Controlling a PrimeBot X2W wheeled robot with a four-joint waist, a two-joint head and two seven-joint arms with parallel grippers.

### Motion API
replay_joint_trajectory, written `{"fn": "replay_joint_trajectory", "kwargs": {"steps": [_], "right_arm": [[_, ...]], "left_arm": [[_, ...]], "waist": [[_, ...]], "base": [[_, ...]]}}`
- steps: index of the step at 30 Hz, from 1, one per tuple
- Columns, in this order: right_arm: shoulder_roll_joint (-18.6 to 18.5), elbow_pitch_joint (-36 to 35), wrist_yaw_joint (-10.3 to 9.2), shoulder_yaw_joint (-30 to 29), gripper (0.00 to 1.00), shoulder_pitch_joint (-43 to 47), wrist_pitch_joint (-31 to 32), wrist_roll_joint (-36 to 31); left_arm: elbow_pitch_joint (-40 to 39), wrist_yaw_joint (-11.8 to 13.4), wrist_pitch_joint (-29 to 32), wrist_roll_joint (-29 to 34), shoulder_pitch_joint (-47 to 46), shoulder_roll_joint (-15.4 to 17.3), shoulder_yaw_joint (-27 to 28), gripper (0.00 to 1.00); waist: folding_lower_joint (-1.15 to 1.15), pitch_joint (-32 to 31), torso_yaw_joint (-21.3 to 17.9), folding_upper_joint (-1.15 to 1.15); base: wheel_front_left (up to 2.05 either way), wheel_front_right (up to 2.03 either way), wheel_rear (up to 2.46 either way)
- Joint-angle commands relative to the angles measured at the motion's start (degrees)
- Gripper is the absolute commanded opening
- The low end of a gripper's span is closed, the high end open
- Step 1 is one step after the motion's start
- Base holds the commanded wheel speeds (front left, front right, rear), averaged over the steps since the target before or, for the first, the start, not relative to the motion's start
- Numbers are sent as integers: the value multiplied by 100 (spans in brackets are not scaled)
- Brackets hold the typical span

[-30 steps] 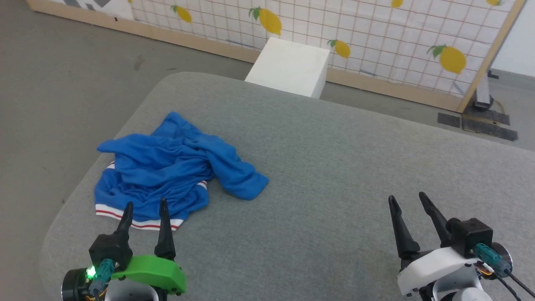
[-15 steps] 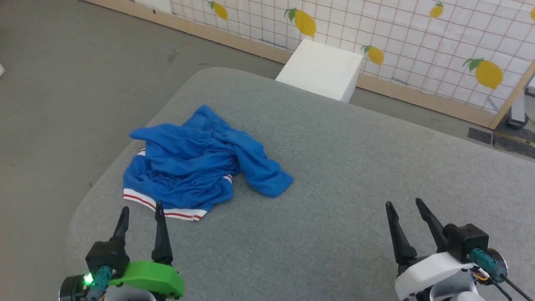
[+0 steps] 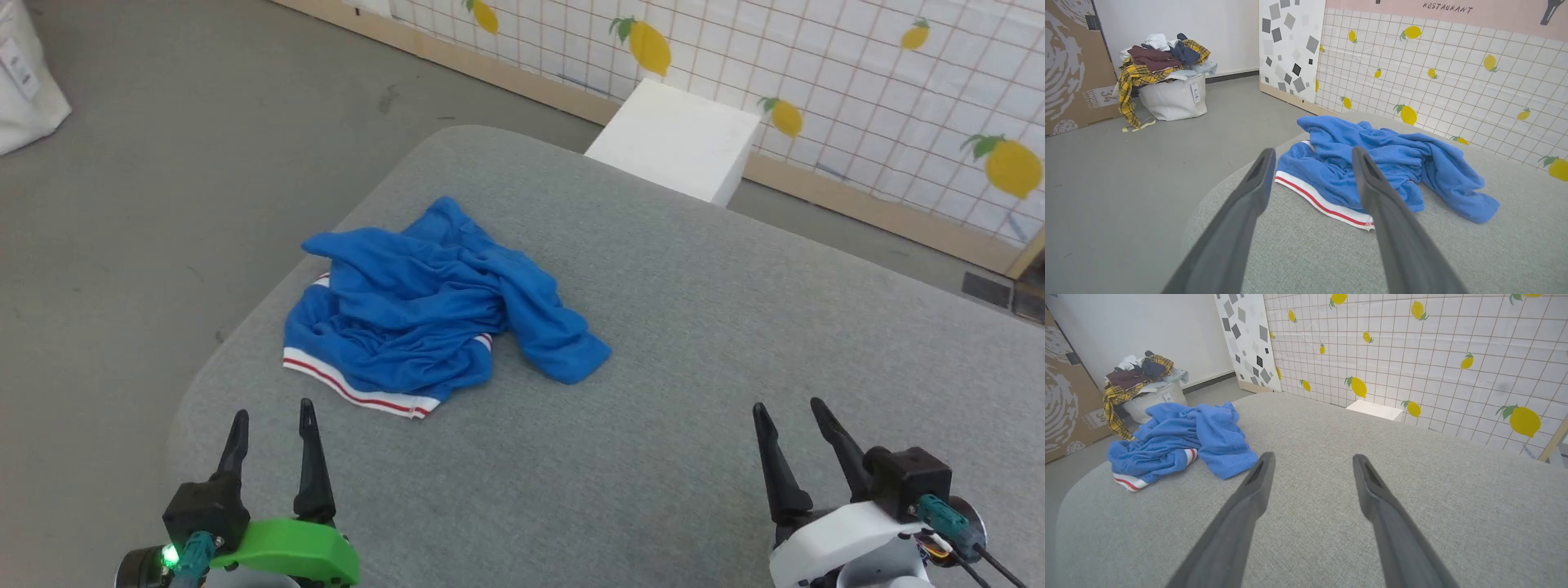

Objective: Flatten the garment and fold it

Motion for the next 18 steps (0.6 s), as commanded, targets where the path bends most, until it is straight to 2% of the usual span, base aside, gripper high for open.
{"fn": "replay_joint_trajectory", "kwargs": {"steps": [1, 18], "right_arm": [[5, 48, -6, 13, 100, -4, -66, 54], [6, 273, -7, 4, 100, 8, -268, 175]], "left_arm": [[15, 56, -57, -67, 108, -22, 2, 100], [61, 128, -258, -212, 195, -26, 24, 100]], "waist": [[0, -5, 71, 0], [0, -26, 505, 0]], "base": [[0, 0, 0], [0, 0, 0]]}}
